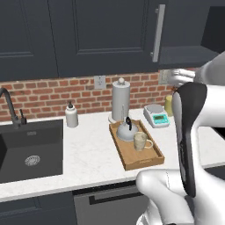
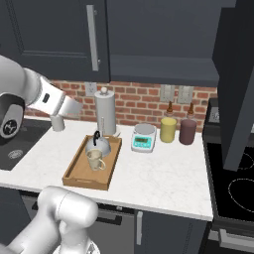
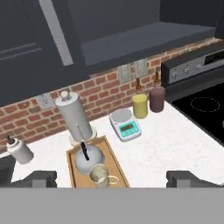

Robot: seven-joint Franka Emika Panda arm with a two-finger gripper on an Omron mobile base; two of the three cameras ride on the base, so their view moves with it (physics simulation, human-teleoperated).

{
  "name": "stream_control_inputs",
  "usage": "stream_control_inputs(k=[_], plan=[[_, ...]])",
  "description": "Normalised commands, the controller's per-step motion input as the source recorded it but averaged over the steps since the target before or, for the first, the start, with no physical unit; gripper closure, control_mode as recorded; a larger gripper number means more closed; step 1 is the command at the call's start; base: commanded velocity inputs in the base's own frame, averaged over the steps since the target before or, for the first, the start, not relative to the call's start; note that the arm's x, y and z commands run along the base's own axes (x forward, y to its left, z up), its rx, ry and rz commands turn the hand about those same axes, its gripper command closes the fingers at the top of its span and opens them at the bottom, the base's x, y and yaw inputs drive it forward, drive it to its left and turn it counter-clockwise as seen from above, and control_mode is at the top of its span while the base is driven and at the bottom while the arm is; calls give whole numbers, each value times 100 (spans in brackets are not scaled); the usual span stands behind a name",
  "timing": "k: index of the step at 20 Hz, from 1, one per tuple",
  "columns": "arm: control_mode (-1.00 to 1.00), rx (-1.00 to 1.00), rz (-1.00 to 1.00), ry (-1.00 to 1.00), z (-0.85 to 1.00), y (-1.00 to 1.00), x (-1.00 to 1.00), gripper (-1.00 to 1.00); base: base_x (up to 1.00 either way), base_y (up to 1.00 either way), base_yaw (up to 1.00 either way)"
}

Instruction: Pick the kettle from the counter and place it on the tray. Then pick the mug from the cabinet and place it on the tray. Then close the cabinet doors.

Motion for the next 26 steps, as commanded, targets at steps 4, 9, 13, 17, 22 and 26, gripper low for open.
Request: stream_control_inputs(k=[4,9,13,17,22,26], plan=[[-100,73,-42,-13,-13,0,-14,-100,0,0,0],[-100,59,-28,-25,-8,0,-20,-100,0,0,0],[-100,48,-24,-22,-8,0,-18,-100,0,0,0],[-100,43,-22,-15,-10,0,-15,-100,0,0,0],[-100,38,-20,-12,-12,0,-12,-100,0,0,0],[-100,33,-20,-16,-14,0,-9,-100,0,0,0]])
